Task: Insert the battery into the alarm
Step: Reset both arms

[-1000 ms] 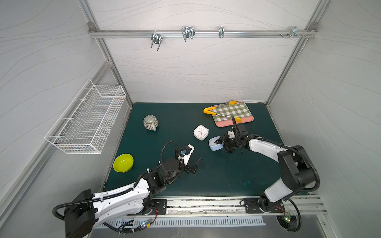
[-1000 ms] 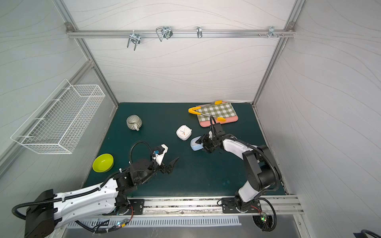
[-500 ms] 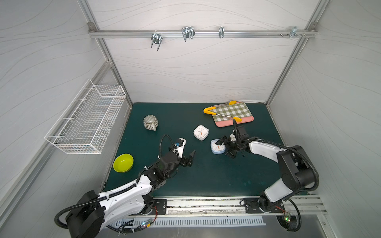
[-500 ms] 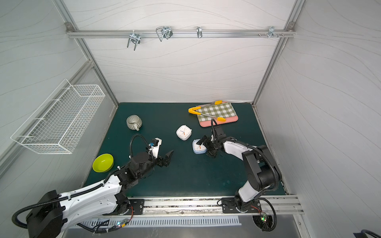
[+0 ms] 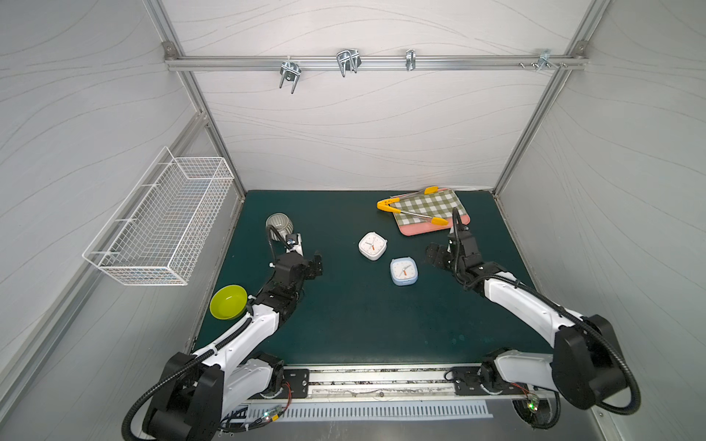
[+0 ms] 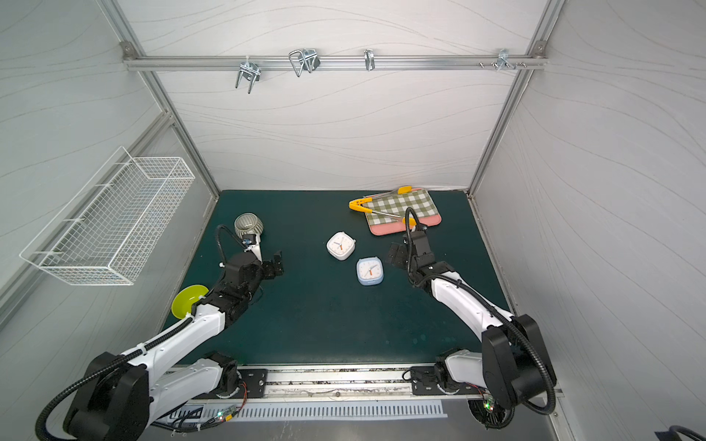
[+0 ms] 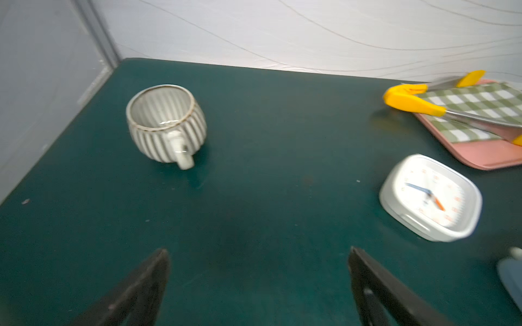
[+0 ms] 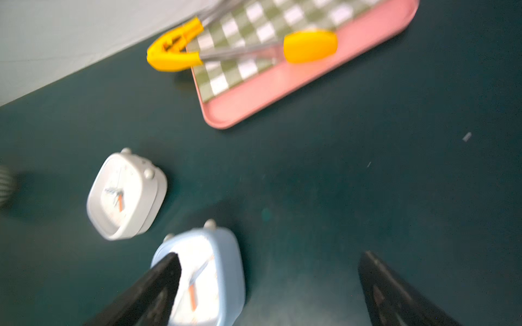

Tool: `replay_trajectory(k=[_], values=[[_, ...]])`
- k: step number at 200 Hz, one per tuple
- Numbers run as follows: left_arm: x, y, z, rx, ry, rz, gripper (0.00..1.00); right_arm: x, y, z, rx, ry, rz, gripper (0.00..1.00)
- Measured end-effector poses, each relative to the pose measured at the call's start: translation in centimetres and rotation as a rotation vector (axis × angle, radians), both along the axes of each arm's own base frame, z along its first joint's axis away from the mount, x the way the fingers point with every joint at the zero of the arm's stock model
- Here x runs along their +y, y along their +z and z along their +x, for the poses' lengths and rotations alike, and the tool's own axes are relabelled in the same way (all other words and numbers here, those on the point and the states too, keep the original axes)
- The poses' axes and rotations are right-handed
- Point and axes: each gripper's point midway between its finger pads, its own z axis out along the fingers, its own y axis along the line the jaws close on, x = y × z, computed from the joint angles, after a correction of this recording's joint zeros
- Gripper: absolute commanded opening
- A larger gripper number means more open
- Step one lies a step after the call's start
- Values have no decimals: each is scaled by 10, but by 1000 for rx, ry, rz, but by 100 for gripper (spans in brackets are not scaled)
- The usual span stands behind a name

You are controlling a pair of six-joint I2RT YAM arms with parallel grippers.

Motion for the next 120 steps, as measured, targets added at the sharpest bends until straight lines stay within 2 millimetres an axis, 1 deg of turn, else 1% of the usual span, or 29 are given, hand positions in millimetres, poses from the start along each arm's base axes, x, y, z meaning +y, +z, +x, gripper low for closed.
replay_trajectory(k=[5,19,35,48,59,73,84,96,109,120], values=[[9,-1,1,2,25,7,99,-5,0,3,-24,-1,-37,99],[28,-2,4,-3,69,32,99,-19,-5,8,-64,-4,-132,99],[42,-7,7,-21,100,63,99,-39,-13,16,-71,-23,-194,99],[53,-23,8,-6,122,87,99,-57,-13,22,-97,-47,-210,99],[62,-41,7,26,140,99,99,-69,-12,26,-142,-65,-214,99],[71,-57,4,59,153,105,99,-84,-19,24,-154,-82,-221,99],[75,-61,5,60,155,100,99,-91,-22,23,-170,-86,-229,99],[78,-59,10,42,155,87,99,-94,-23,23,-201,-85,-239,99],[79,-57,18,36,138,59,99,-95,-27,25,-233,-76,-246,99],[82,-56,28,19,133,34,99,-95,-36,26,-236,-60,-243,99]])
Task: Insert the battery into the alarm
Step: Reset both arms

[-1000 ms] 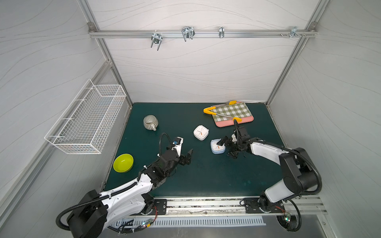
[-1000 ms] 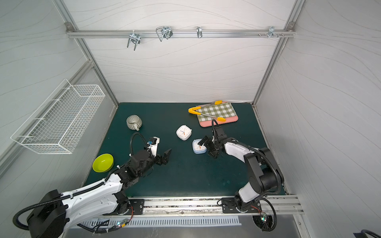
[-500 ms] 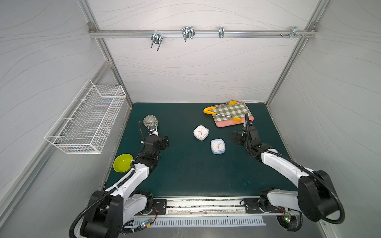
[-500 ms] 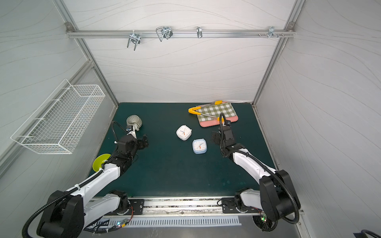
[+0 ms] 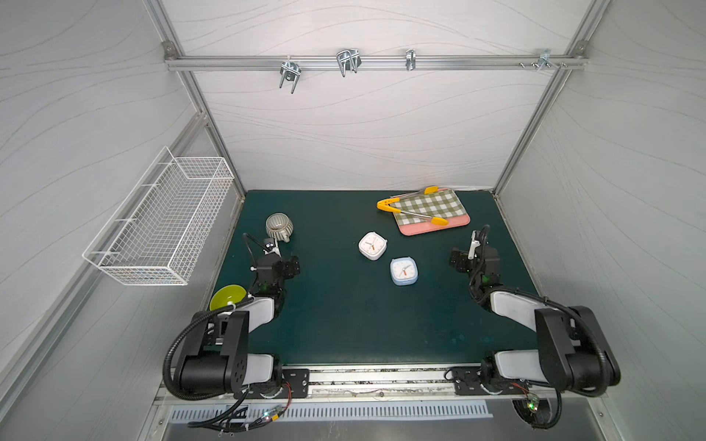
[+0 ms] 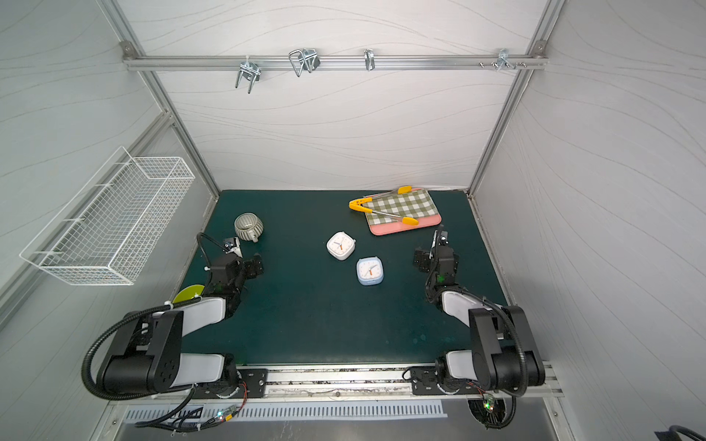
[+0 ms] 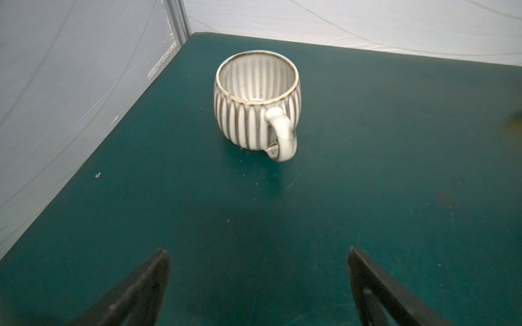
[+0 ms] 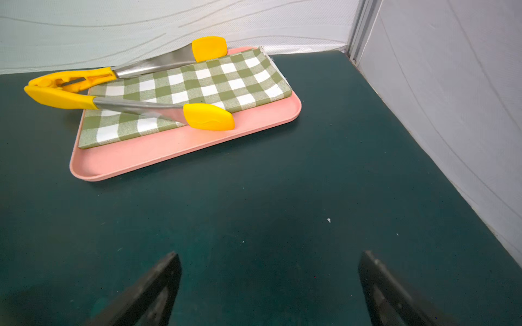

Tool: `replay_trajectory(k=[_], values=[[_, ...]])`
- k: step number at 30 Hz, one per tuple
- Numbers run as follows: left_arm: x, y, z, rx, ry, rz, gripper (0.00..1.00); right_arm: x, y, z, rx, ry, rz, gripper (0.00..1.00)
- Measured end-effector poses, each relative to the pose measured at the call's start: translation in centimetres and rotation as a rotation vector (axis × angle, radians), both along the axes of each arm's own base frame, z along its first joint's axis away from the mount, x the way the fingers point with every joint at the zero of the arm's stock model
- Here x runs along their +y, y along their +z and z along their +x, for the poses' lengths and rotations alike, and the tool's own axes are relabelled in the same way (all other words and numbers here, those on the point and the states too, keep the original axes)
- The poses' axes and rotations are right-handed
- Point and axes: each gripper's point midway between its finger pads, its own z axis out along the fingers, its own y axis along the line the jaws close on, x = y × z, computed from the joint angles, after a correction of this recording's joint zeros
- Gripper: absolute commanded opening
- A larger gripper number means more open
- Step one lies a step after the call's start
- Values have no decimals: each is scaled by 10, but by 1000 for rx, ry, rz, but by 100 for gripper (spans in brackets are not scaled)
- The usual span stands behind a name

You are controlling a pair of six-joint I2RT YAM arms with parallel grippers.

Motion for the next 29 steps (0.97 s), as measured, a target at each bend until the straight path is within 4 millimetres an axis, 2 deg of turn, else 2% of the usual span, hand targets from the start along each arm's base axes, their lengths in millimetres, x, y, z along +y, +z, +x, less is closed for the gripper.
replay_trajectory(k=[3,5,10,16,29], values=[[-1,-12,15,11,-22,-28,99,2,-13,4,5,27,3,99],[-3,-21,16,38,-37,-41,99,4,-20,7,5,41,8,99],[-9,-20,18,34,-60,-50,99,7,-32,15,19,67,23,99],[-11,-19,19,31,-66,-49,99,10,-24,21,-11,81,31,99],[-14,-19,19,32,-73,-43,99,11,-23,21,-13,86,33,99]])
